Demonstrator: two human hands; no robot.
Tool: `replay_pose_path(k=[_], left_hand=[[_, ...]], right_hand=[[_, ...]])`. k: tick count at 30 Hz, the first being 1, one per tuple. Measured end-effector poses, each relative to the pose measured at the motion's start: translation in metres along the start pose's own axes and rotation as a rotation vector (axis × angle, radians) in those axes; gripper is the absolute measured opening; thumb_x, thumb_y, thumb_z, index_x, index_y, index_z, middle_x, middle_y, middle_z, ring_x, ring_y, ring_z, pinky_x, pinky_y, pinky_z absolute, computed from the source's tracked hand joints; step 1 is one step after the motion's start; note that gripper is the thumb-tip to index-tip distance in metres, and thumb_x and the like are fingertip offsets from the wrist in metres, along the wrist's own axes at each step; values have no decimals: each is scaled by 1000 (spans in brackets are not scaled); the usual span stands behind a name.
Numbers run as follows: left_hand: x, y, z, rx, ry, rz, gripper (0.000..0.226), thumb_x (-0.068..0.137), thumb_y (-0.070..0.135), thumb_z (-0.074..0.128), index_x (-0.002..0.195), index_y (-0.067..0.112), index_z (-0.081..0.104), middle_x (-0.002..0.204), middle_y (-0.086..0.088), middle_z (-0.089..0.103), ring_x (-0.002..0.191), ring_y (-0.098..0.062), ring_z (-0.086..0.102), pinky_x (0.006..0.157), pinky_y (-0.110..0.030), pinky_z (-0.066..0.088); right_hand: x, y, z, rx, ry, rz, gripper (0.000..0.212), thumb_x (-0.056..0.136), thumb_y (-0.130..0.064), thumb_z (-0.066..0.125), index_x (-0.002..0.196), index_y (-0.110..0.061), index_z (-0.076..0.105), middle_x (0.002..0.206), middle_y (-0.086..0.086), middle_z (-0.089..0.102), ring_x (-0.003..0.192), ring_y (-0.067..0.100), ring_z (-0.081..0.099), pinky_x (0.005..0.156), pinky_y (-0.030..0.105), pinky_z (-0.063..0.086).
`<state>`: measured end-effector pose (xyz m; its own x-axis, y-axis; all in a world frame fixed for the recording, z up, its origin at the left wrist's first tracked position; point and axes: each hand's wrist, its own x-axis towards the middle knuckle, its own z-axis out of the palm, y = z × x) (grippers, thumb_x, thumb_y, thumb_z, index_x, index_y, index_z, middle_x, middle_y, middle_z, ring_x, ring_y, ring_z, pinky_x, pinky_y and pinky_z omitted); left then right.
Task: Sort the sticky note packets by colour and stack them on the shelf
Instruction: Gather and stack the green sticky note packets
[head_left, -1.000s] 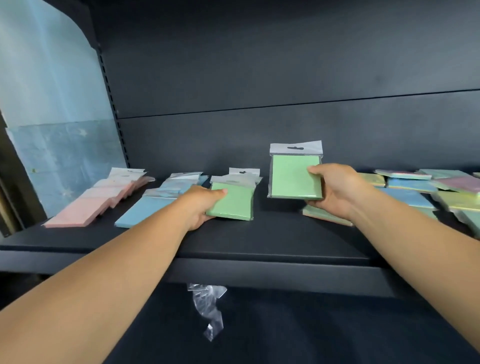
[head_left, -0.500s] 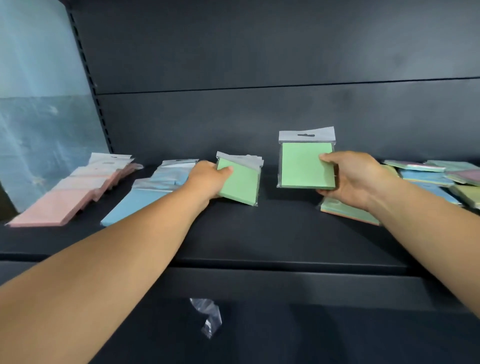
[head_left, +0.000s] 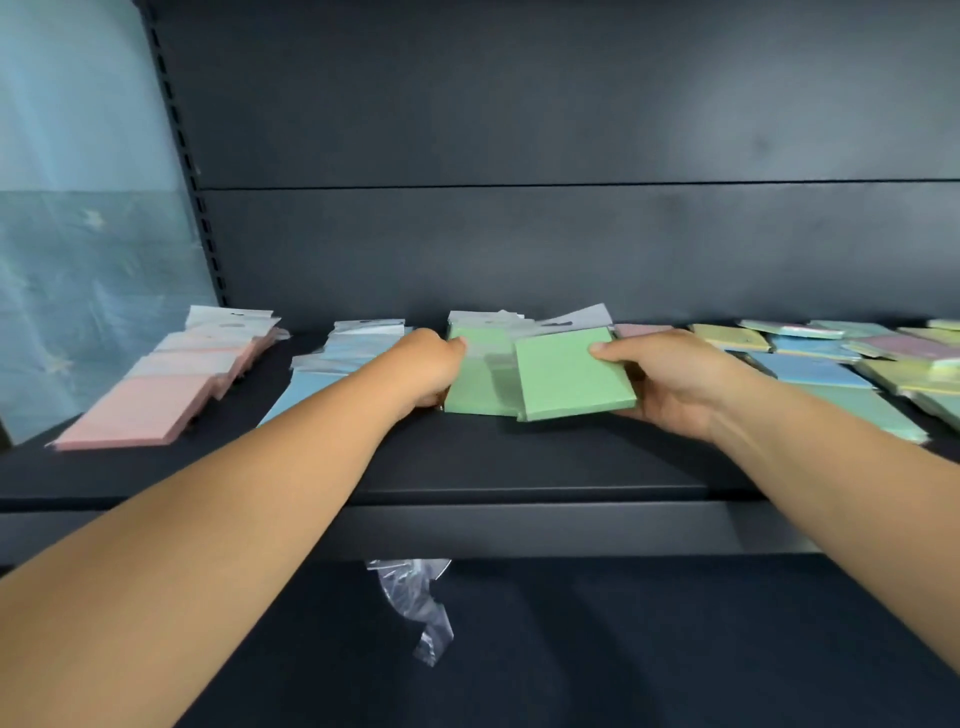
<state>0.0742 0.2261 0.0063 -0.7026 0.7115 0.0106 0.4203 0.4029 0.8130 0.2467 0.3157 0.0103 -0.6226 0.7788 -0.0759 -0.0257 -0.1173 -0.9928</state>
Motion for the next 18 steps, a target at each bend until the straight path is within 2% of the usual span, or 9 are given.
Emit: replay_pose_path(k=[2, 4, 6, 8, 10, 11, 12, 14, 18], left_hand=[[-8, -4, -7, -176, -65, -22, 30, 99, 34, 38, 112, 8, 46, 92, -11, 59, 94, -24, 57, 89, -31, 48], [-17, -11, -11, -261, -104, -10, 37, 99, 34, 39, 122, 7, 46, 102, -13, 56, 96, -22, 53, 84, -29, 46], [-26, -19, -13, -282, -96, 42, 28, 98, 35, 39, 102, 11, 52, 100, -11, 56, 100, -23, 54, 90, -29, 45], [-36, -27, -13, -176, -81, 118, 29, 98, 37, 36, 91, 17, 55, 105, -8, 58, 110, -24, 53, 101, -30, 38], [-54, -31, -14, 52, -47, 231, 31, 100, 37, 31, 110, 23, 56, 119, 1, 57, 120, -20, 45, 92, -18, 30], [-60, -33, -14, 155, -19, 296, 37, 100, 36, 29, 126, 21, 50, 132, 2, 51, 127, -18, 40, 94, -18, 25], [-65, -35, -15, 217, 12, 362, 43, 100, 36, 28, 137, 17, 41, 143, 1, 42, 134, -16, 33, 96, -17, 22], [-75, -37, -15, 285, 59, 482, 49, 100, 35, 28, 143, 14, 32, 150, -1, 32, 138, -14, 26, 101, -17, 17], [-76, -33, -20, 528, 138, 719, 50, 98, 42, 29, 130, 8, 46, 132, -8, 51, 125, -22, 42, 97, -27, 29]], right_hand=[[-3, 3, 11, -41, -14, 10, 12, 89, -3, 56, 98, -7, 63, 82, 5, 68, 63, 13, 66, 51, 24, 55], [-4, 7, 23, -79, -23, 15, 5, 86, -4, 61, 81, -5, 62, 68, 4, 68, 49, 9, 65, 47, 21, 55], [-2, 13, 36, -193, -5, -12, 13, 84, -9, 65, 72, -7, 60, 58, 1, 66, 45, 7, 63, 47, 19, 54], [1, 20, 47, -514, 60, -82, 22, 83, -23, 67, 71, -7, 59, 59, 0, 58, 48, 11, 59, 53, 22, 54], [4, 24, 54, -906, 154, -175, 31, 83, -39, 63, 76, -10, 57, 62, 1, 52, 58, 19, 55, 56, 28, 46], [5, 25, 56, -1041, 196, -210, 36, 83, -45, 61, 79, -9, 58, 66, 1, 53, 67, 21, 56, 56, 28, 41], [5, 26, 57, -1111, 222, -228, 40, 83, -48, 59, 84, -8, 60, 74, 2, 56, 77, 23, 56, 58, 29, 39], [3, 26, 57, -1153, 264, -225, 42, 84, -49, 58, 97, -9, 62, 92, 4, 63, 93, 24, 59, 67, 28, 40], [-10, 23, 42, -1256, 331, -280, 28, 87, -45, 56, 89, -17, 56, 103, 5, 65, 95, 23, 56, 72, 28, 39]])
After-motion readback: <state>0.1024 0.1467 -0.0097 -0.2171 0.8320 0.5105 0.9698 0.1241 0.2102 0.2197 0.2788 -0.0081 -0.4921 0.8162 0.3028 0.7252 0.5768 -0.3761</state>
